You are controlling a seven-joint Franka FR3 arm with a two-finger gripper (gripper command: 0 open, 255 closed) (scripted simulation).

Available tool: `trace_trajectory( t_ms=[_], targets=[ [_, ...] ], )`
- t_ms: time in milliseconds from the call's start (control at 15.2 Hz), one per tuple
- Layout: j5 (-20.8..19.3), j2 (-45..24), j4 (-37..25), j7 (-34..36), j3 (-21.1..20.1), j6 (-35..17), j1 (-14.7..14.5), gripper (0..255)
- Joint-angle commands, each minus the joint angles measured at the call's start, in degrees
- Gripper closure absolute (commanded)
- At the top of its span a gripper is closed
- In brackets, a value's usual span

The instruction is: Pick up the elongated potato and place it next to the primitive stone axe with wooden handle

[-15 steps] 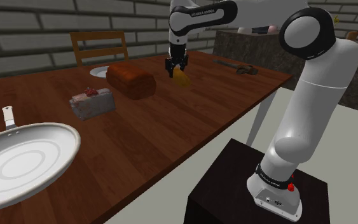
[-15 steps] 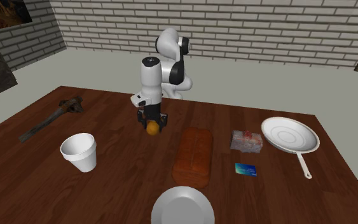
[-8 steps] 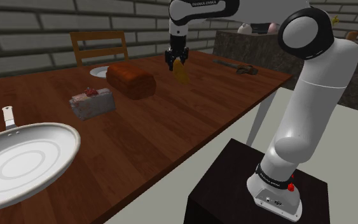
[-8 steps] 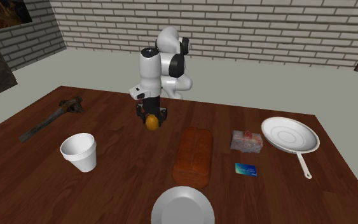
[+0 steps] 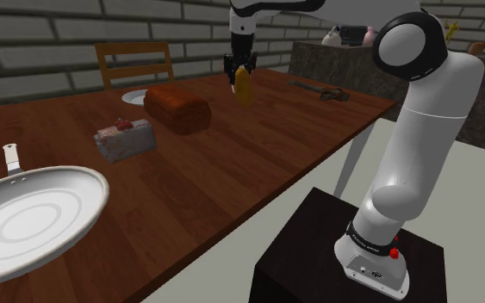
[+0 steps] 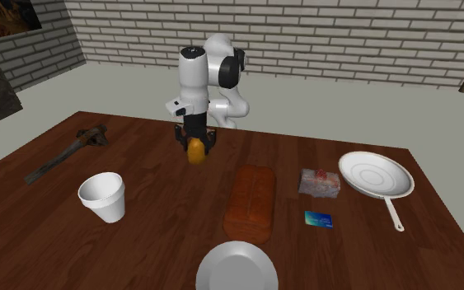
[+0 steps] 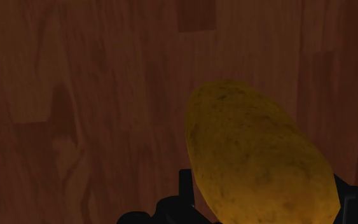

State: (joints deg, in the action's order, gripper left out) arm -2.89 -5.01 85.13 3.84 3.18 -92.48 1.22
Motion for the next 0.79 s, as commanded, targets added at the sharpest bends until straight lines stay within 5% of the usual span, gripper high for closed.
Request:
trace_trajectory(
  t_ms=[0,396,726],
  targets=[
    [0.02,-0.42,-2.14,-0.08,0.0,1.74,0.0,255],
    [0.12,-2.15,-8.74,-0.37,0.02,6.6,0.04,255],
    [0.57,-0.32,-6.3,-6.93,2.9,5.67,3.8,255]
  ],
)
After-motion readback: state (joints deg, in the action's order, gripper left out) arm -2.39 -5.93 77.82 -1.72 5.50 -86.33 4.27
